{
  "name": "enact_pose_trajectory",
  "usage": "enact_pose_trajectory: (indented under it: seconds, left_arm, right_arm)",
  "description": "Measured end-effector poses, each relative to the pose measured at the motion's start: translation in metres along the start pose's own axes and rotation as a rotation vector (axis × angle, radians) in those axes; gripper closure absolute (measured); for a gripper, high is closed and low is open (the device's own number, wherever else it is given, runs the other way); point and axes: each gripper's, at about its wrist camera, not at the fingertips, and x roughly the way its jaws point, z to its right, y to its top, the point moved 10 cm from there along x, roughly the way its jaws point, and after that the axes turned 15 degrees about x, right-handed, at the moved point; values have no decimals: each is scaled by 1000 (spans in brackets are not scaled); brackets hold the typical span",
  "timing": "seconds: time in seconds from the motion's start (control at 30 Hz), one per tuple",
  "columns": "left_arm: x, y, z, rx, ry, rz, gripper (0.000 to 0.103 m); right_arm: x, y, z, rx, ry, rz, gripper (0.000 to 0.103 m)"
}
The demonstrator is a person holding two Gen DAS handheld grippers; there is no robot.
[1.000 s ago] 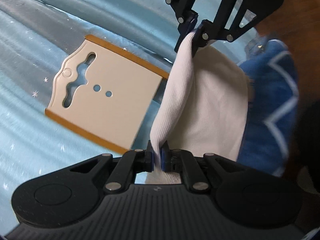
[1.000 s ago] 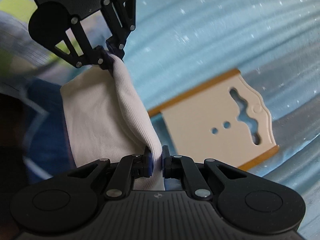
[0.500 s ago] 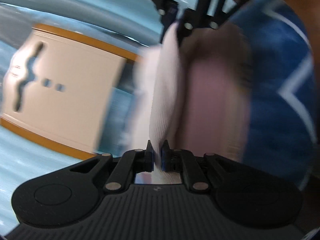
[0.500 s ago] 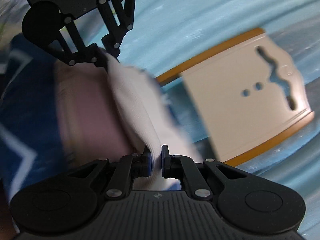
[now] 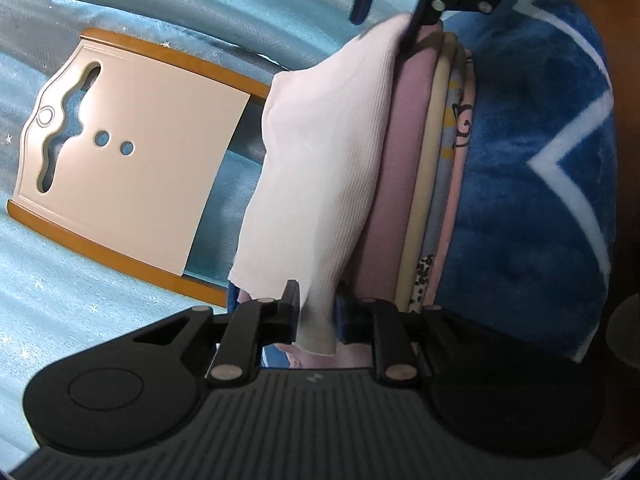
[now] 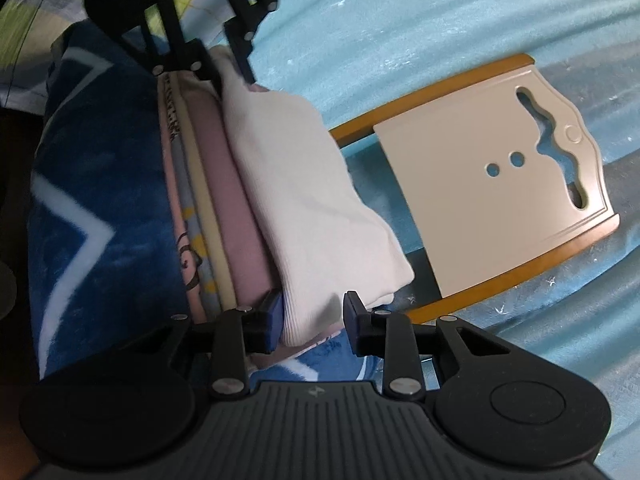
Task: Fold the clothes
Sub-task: 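Lower the undershirt onto the stack and open both grippers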
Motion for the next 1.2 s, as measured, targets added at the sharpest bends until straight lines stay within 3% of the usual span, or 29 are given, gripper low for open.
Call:
enact_pose_trajectory:
  seconds: [0.07,0.23,0.37,0.6,0.7,0.8,1.03,1.2]
  left_arm:
    - [0,-1,1,34,5,7,94]
    - [-1,-4,-3,29,11,17,96]
    - [0,-3,19,45,-10,15,96]
    - [-7,-12,22,-22,7,9,94]
    - [-13,-23,22,-65,3,-10,94]
    - [-21,-41,22,-133,-5,-39,94]
    - [-42,-54,4,-306,9,-30,93]
    - [-43,-23,6,-246,2,46,87]
  right_arm:
    - [6,2,-1,-6,8,-23,97]
    - [2,6,-3,-81,-18,-22,96]
    - [9,-5,-17,-115,0,-54,96]
    - [6,-11,-18,-100,-13,-55,93]
    - [-1,-14,-15,-61,-14,-62,93]
    - [-13,-20,-10,6,-16,-68,84]
    - [-46,-11,15,293,18,-11,80]
    - [-37,12,20,381,72,13,79]
